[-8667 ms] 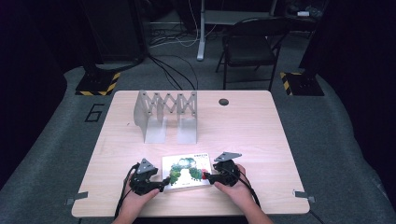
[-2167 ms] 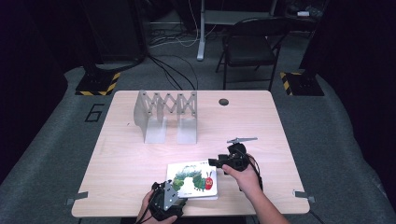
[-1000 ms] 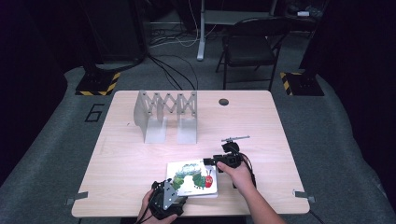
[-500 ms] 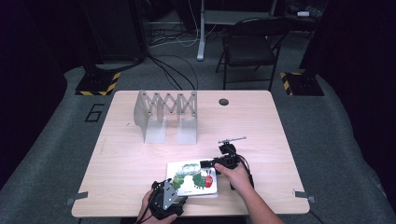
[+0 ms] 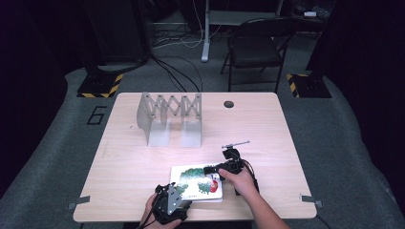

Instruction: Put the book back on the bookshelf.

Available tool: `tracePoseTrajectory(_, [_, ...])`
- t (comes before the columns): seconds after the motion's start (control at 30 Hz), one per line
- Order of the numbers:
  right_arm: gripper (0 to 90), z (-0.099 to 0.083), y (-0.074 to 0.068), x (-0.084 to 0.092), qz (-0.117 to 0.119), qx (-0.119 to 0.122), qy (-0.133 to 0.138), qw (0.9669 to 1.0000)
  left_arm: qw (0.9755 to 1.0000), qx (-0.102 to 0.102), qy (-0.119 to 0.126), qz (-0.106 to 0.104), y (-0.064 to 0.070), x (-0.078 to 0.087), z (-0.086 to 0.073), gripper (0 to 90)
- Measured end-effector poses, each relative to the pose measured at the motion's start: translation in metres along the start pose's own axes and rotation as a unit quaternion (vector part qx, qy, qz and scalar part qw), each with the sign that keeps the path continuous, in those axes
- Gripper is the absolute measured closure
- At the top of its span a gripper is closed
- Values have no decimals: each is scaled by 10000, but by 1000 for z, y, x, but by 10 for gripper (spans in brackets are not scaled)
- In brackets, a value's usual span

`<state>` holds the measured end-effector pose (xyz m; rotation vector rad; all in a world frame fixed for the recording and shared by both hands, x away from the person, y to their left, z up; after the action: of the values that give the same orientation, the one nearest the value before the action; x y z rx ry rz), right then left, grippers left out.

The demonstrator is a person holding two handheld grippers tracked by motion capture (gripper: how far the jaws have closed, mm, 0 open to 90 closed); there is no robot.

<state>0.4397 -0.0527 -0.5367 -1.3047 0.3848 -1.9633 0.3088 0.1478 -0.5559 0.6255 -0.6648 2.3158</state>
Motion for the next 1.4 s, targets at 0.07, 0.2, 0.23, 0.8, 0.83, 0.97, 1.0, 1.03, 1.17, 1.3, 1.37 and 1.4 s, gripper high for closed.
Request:
tracePoseTrajectory(0.07, [368,0,1,0,22,-32,-16,10000,10000,-5,-8,10,0,0,0,146])
tracePoseTrajectory(0.2, [376,1,3,0,37,12,19,10000,10000,-10,-69,7,0,1,0,144])
tracePoseTrajectory(0.23, [379,1,3,0,39,3,18,10000,9999,2,-104,-39,0,2,0,144])
tracePoseTrajectory(0.8, [389,-1,3,1,-25,25,82,10000,9984,505,-101,-239,-18,18,4,154])
tracePoseTrajectory(0.83, [389,0,4,1,-25,69,105,9999,9979,574,-107,-266,-22,18,5,154])
tracePoseTrajectory(0.97, [389,-1,4,1,-24,62,106,9999,9972,693,-92,-272,-27,15,6,154])
tracePoseTrajectory(1.0, [388,-1,3,1,-27,57,112,9999,9970,710,-86,-289,-27,14,6,153])
tracePoseTrajectory(1.03, [388,-1,3,1,-32,56,107,9999,9965,755,-73,-354,-27,13,7,152])
tracePoseTrajectory(1.17, [389,-1,3,1,-44,46,90,9999,9952,861,-100,-457,-28,9,5,139])
tracePoseTrajectory(1.3, [388,-1,2,2,-91,83,88,9999,9915,1211,-90,-471,-30,5,1,74])
tracePoseTrajectory(1.37, [388,-1,2,1,-115,105,95,9998,9919,1194,-77,-421,-32,3,0,47])
tracePoseTrajectory(1.4, [389,-1,1,2,-124,111,88,9998,9912,1254,-85,-424,-30,3,-1,41])
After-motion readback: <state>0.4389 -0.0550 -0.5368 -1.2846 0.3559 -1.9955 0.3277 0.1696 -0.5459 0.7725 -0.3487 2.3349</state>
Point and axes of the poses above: each handheld gripper's, and its own axes: x roughly backward along the jaws, z roughly out of its top, y roughly to its right, the point moved 4 cm from there along -x, roughly forward along the jaws, and after that the axes turned 4 degrees about -x, right-handed, at the moved point
